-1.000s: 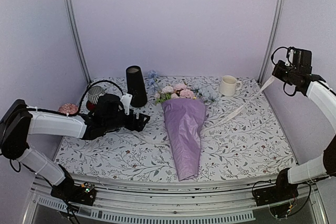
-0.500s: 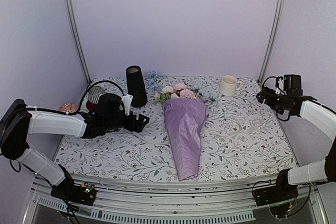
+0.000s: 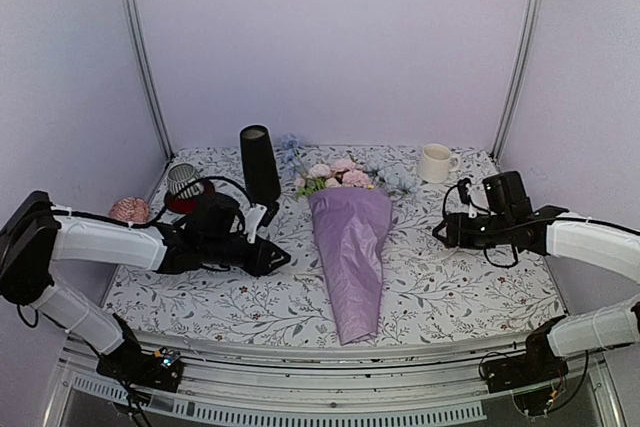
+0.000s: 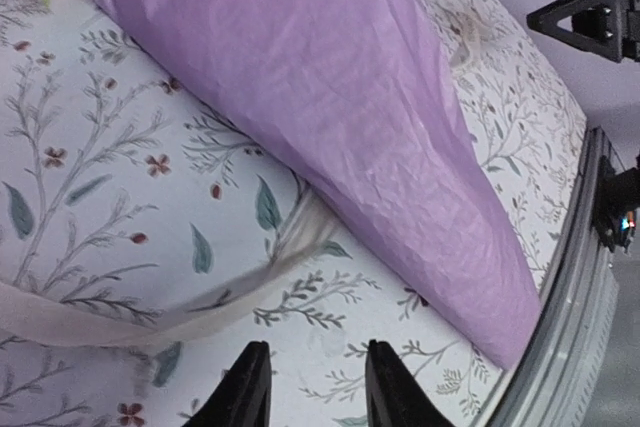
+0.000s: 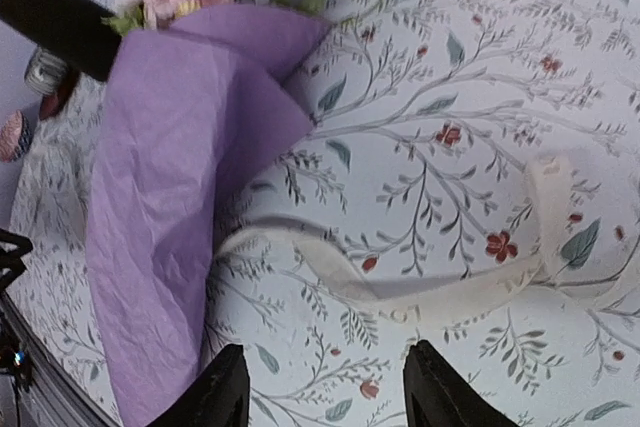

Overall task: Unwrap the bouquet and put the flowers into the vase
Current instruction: Untie the half-tied ribbon from the folded wrapping paper, then adjust the ribbon at the center of the board.

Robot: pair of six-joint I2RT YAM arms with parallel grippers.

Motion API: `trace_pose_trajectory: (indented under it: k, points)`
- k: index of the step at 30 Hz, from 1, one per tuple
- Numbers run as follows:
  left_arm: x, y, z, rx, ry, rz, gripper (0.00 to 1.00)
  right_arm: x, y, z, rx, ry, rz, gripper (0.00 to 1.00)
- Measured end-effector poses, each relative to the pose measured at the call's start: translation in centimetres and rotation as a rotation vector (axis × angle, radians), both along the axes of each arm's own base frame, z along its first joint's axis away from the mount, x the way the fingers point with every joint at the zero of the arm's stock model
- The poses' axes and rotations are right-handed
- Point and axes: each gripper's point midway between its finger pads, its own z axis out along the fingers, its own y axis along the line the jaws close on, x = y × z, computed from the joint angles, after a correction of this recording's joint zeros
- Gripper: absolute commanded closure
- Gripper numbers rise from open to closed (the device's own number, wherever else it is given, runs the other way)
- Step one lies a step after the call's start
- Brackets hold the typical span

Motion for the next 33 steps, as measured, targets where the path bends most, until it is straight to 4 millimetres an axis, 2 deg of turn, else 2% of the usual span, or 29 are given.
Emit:
trace_pose_trajectory:
  k: [3, 6, 8, 11, 17, 22, 27, 30, 33]
  points:
    - [-1.7, -1.1, -1.6, 0.006, 0.068, -0.031, 0.59, -2.3, 1.4, -2.9, -0.008, 0.077, 0.06, 0.42]
    - [-2.4, -1.7, -2.9, 0.016, 0.111, -0.042, 0.59, -3.5, 2.3, -5.1, -0.022, 0.14, 0.101, 0.5]
    - [-2.7, -1.9, -3.8, 0.016, 0.145, -0.046, 0.59, -3.8, 2.7, -6.0, -0.022, 0.164, 0.116, 0.51]
    - [-2.9, -2.2, -4.9, 0.012, 0.183, -0.048, 0.57, -3.9, 3.3, -6.7, 0.003, 0.179, 0.131, 0.47]
    - [-2.7, -2.5, -5.5, -0.009, 0.215, -0.021, 0.55, -3.5, 4.4, -7.1, 0.048, 0.176, 0.153, 0.48]
    - [-1.9, -2.5, -5.8, -0.034, 0.223, 0.012, 0.55, -3.3, 4.7, -8.3, 0.044, 0.195, 0.158, 0.51]
    - [-1.2, -0.4, -7.4, -0.047, 0.252, 0.085, 0.55, -2.5, 4.6, -9.3, 0.035, 0.194, 0.134, 0.52]
    - [0.3, 1.0, -7.4, -0.08, 0.246, 0.141, 0.55, -1.8, 4.2, -10.1, 0.04, 0.202, 0.103, 0.52]
    - [1.8, 2.0, -7.5, -0.1, 0.232, 0.186, 0.54, -0.2, 3.8, -9.9, 0.056, 0.188, 0.068, 0.52]
